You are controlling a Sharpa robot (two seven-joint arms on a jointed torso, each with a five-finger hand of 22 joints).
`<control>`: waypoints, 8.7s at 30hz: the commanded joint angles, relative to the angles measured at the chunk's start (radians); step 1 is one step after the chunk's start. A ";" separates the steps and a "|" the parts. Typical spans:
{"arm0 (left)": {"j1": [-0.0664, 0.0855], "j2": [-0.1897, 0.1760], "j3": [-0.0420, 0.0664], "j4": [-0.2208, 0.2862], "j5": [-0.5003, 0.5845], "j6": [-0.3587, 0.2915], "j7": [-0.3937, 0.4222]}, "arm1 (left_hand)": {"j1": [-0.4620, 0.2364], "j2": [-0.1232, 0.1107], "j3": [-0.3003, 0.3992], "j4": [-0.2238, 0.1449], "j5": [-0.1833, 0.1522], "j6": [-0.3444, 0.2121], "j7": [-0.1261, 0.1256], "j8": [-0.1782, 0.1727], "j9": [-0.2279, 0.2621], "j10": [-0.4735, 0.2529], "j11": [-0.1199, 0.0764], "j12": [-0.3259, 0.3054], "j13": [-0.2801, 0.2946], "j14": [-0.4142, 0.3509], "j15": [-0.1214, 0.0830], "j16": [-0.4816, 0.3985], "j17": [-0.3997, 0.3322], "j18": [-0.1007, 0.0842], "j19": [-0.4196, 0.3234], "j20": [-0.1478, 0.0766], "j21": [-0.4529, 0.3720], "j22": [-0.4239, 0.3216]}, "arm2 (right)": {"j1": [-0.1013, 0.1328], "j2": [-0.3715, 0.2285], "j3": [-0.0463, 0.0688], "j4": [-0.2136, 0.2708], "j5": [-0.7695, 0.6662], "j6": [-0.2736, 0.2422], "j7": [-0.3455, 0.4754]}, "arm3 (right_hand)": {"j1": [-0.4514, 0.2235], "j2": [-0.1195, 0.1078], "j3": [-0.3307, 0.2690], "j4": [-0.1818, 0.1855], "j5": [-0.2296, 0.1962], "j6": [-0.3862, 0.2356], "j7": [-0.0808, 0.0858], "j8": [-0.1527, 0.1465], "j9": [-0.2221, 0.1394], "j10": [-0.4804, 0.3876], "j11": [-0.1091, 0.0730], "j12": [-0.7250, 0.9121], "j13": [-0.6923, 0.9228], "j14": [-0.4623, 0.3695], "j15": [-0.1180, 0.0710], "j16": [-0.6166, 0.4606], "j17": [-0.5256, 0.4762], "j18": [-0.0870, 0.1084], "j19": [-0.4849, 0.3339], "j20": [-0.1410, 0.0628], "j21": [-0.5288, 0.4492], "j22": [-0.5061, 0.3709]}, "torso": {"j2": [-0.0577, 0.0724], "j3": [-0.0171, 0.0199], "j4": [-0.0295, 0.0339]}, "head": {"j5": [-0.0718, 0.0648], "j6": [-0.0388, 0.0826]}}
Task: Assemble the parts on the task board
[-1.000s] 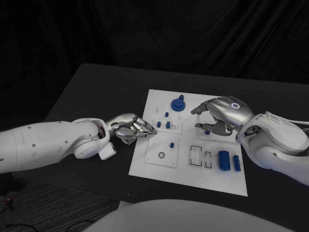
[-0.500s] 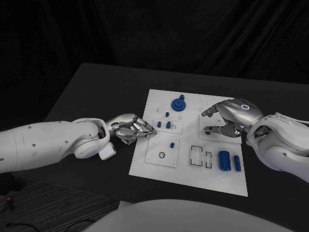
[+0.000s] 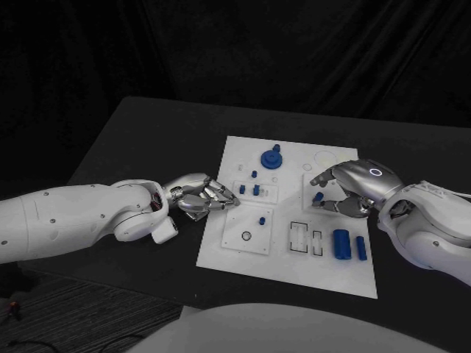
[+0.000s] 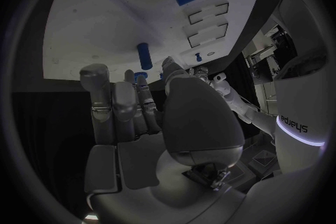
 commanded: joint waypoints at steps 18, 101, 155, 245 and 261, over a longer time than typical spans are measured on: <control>-0.001 0.009 0.000 0.002 0.003 0.020 -0.004 | 0.001 -0.004 0.012 -0.001 0.006 0.009 0.001 0.004 0.002 0.235 -0.066 0.248 0.458 0.103 -0.008 0.003 0.263 0.018 -0.010 0.001 -0.006 0.164 | -0.032 0.010 0.000 -0.028 -0.002 -0.018 0.009 | 0.097 0.047 0.041 -0.078 0.154 0.052 0.021 0.013 0.005 0.053 0.002 -0.038 -0.042 0.005 0.004 0.008 0.000 -0.001 0.009 0.002 0.008 0.099 | 0.000 -0.0002 0.0005 | -0.001 0.000; -0.001 0.001 0.000 -0.001 0.003 0.032 -0.014 | -0.002 -0.011 0.037 -0.005 0.006 0.025 0.007 0.009 0.005 0.235 -0.058 0.248 0.458 0.103 -0.001 0.003 0.263 0.023 -0.034 0.006 -0.023 0.153 | -0.015 0.239 0.001 0.110 0.101 0.062 0.092 | 0.218 0.035 0.193 -0.181 0.105 0.240 0.020 0.038 0.043 0.360 -0.052 -0.174 -0.136 0.079 -0.045 0.075 0.105 -0.021 0.067 -0.045 0.168 0.128 | 0.001 -0.0008 0.0021 | 0.029 0.000; 0.004 -0.070 0.001 0.072 0.157 -0.063 0.155 | -0.001 -0.028 0.076 -0.018 0.023 0.012 -0.004 -0.003 0.002 0.235 -0.070 0.248 0.458 0.103 -0.009 0.003 0.263 0.023 -0.027 0.002 -0.021 0.159 | -0.077 0.302 0.001 0.049 -0.150 0.156 0.077 | 0.209 0.020 0.203 -0.192 0.115 0.244 0.019 0.026 0.046 0.377 -0.053 -0.198 -0.141 0.105 -0.046 0.129 0.173 -0.037 0.104 -0.047 0.281 0.149 | 0.000 -0.0005 0.0001 | 0.046 0.000; 0.003 -0.037 0.001 0.029 0.158 -0.029 0.080 | -0.004 -0.025 0.105 -0.020 0.029 0.024 0.001 0.001 0.005 0.235 -0.066 0.248 0.458 0.103 -0.009 0.003 0.263 0.023 -0.031 0.001 -0.025 0.159 | -0.031 0.160 0.001 0.104 -0.071 -0.145 0.064 | 0.024 -0.013 0.115 -0.075 -0.001 0.007 0.005 0.004 0.001 0.365 -0.055 -0.195 -0.096 0.108 -0.043 0.168 0.216 -0.042 0.096 -0.040 0.349 0.156 | 0.000 -0.0003 0.0000 | 0.019 0.000; 0.003 -0.044 0.000 0.035 0.158 -0.043 0.086 | -0.005 -0.027 0.107 -0.020 0.029 0.023 0.001 0.000 0.005 0.235 -0.066 0.248 0.458 0.103 -0.008 0.003 0.263 0.023 -0.029 0.001 -0.023 0.160 | 0.044 -0.099 0.000 0.144 0.239 -0.047 -0.069 | -0.130 0.048 -0.049 0.017 -0.003 0.237 -0.042 0.164 0.160 0.731 -0.117 1.225 1.329 0.138 -0.101 0.187 0.268 -0.027 0.094 -0.091 0.258 0.124 | -0.005 -0.0004 -0.0008 | -0.045 0.000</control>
